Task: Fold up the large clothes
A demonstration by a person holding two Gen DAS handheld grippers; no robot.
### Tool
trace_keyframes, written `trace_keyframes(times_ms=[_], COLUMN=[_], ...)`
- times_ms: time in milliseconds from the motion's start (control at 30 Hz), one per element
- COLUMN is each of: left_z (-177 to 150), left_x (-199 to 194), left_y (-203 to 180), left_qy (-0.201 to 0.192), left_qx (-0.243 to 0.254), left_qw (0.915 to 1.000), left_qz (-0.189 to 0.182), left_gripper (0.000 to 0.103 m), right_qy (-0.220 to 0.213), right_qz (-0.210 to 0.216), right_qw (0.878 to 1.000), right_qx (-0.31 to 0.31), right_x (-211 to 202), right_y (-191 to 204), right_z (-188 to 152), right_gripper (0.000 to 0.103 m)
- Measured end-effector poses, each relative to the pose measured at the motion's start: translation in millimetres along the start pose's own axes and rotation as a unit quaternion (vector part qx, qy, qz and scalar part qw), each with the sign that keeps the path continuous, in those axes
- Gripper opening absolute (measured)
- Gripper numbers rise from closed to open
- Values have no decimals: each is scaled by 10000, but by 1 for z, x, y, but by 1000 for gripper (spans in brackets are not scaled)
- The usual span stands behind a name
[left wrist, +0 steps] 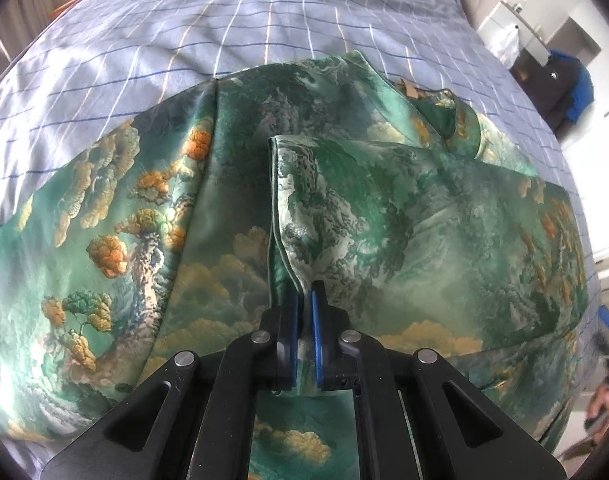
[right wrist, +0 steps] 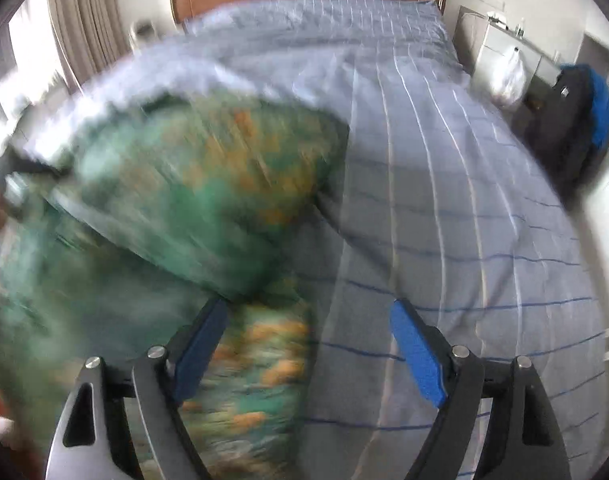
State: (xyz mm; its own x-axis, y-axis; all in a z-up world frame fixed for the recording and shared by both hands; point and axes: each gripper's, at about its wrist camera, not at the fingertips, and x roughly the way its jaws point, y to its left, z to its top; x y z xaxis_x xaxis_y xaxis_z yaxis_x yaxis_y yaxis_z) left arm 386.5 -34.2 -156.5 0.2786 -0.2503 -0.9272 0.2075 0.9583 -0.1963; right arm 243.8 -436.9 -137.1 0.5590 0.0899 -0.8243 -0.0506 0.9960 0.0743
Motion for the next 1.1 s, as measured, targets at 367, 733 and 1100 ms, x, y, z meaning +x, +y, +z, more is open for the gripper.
trace_keyframes(times_ms=[367, 733, 1100], left_z=[-9, -61, -144], left_x=[7, -80, -184], left_y=[-7, 20, 188], left_qy=[-2, -739, -1110], left_qx=[221, 462, -453], left_qw=[9988, 9951, 9873], left_qz=[429, 474, 1043], left_gripper=[14, 85, 88], right_qy=[784, 138, 99], right_qz=[1908, 1617, 2112], right_qw=[9648, 9736, 9726], right_qx=[1633, 1603, 969], right_x=[67, -10, -50], right_y=[20, 55, 155], right_z=[25, 13, -33], right_gripper=[64, 68, 73])
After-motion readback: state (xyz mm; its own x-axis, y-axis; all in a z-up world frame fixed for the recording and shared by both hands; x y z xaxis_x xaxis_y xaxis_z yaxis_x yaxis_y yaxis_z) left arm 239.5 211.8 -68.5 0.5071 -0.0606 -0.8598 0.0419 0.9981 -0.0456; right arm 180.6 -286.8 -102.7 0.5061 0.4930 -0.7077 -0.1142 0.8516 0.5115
